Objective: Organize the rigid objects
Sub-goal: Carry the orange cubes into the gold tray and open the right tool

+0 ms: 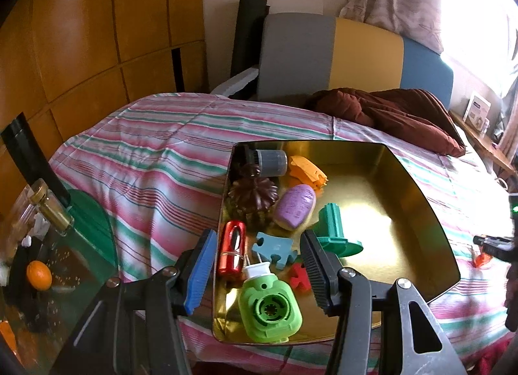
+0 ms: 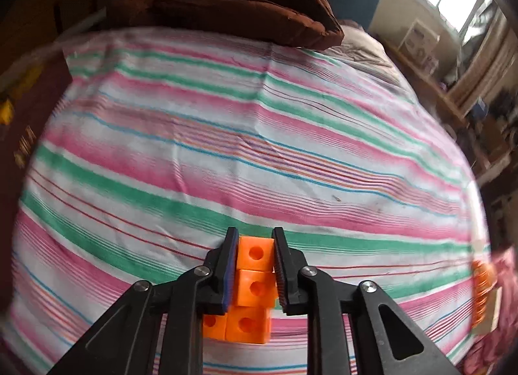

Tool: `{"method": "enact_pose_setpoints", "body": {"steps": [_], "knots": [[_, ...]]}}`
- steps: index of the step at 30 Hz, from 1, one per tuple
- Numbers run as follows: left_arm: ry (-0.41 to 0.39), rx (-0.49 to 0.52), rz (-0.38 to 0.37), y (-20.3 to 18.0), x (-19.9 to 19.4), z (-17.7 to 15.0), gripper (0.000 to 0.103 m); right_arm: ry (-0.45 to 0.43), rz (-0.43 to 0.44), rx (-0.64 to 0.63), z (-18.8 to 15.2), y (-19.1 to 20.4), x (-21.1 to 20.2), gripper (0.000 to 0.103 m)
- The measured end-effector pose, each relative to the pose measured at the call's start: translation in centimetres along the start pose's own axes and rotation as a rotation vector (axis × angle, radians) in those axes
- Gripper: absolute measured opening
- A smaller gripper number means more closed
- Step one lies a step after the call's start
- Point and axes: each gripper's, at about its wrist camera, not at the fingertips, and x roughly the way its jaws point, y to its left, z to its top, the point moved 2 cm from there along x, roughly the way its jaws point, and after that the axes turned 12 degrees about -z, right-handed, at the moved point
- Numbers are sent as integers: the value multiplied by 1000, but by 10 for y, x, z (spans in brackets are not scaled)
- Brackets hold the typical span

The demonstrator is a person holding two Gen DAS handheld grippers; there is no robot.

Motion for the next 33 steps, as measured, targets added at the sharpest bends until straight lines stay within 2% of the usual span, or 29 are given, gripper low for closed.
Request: {"method": "enact_pose_setpoints", "body": {"steps": [7,12,17,19,25,33], "knots": [[-4,-19,7,9,-3,-3,55,-105,119,-25,32,31,-52,19],[-6,-27,17,15,-6,-4,55,-164,284,-90,60,80,-93,19],[-12,-34,37,23,-9,-5,55,-158,436,-153,79,134,-117,19],[-11,-43,43,27,-10,-6,55,-147,468,-178,84,153,-121,19],[1,-62,58,38,-8,-10,55,-99,477,-228,105,211,-110,19],[15,-64,71,41,-3,-11,55,-13,416,-275,113,279,-72,19]]}}
